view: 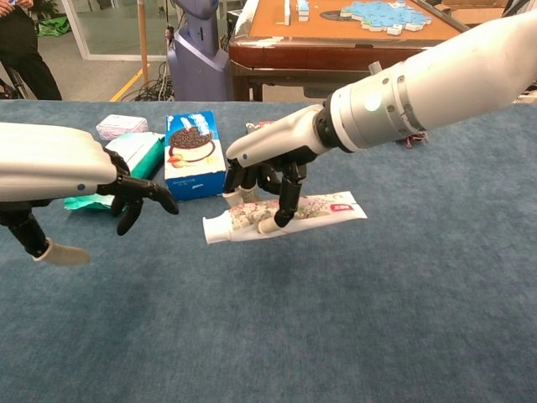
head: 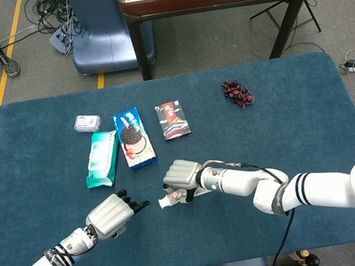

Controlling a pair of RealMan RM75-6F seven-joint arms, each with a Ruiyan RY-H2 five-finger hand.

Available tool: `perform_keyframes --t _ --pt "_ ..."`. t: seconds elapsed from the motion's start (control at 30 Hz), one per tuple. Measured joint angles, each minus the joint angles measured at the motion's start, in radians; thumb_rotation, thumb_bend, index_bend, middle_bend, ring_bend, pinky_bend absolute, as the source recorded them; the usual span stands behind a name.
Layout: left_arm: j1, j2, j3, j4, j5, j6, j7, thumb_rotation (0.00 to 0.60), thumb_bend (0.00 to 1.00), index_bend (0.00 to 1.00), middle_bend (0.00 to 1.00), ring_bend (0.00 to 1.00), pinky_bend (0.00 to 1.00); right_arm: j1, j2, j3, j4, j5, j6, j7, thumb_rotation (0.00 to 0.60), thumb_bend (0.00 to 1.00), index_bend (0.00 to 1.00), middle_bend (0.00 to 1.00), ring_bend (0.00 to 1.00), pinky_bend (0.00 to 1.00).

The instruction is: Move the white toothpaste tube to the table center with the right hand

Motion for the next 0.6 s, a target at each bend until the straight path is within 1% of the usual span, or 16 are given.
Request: perform_keyframes --t 0.27,0.6 --pt "-0.029 -0.035 0.006 0.016 -0.001 -0.011 0.029 0.6 0.24 0.14 0.44 0.39 0.23 0.024 -0.012 -0.014 0.01 0.068 0.006 -0.044 0.6 0.98 0.91 0.78 0.76 0.49" --pt "-0.053 -0.05 0.005 0.022 -0.022 -0.011 0.042 0.6 0.24 0.14 0.44 0.39 0.23 0.046 -0.02 -0.038 0.014 0.134 0.022 -0.086 0.6 0.98 0.91 0.79 0.76 0.49"
